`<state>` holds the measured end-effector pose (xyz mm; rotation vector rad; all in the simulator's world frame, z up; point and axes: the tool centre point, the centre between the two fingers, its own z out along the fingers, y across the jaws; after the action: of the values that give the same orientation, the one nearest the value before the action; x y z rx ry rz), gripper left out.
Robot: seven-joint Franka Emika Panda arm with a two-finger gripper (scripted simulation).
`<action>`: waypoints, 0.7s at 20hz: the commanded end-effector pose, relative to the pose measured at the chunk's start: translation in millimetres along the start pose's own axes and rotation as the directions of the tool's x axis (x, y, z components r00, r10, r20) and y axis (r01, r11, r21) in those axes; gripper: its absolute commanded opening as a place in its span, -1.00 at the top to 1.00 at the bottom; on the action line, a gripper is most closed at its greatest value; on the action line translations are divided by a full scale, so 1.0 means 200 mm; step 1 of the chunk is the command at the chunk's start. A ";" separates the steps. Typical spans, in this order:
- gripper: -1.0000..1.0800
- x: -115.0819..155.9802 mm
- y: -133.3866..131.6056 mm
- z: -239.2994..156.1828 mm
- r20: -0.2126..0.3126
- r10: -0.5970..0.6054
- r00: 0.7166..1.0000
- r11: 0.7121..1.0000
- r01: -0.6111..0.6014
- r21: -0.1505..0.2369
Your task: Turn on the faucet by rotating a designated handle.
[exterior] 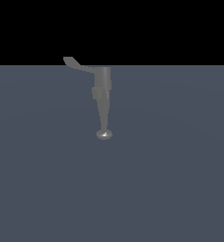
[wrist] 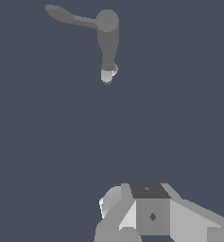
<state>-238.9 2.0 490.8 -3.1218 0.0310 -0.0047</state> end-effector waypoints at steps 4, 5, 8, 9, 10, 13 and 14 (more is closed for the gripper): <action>1.00 0.00 -0.02 0.01 0.001 -0.001 1.000 1.000 0.001 0.001; 1.00 0.01 -0.03 0.01 0.001 -0.002 1.000 1.000 0.002 0.002; 1.00 0.02 -0.07 0.03 0.004 -0.008 1.000 1.000 0.007 0.006; 1.00 0.02 -0.08 0.03 0.004 -0.009 1.000 1.000 0.009 0.007; 1.00 0.02 -0.09 0.03 0.004 -0.010 1.000 1.000 0.010 0.007; 1.00 0.02 -0.09 0.03 0.004 -0.011 1.000 1.000 0.010 0.007; 1.00 0.02 -0.09 0.03 0.004 -0.009 1.000 1.000 0.009 0.007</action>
<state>-234.7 19.6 484.8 -3.1154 0.0152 0.0020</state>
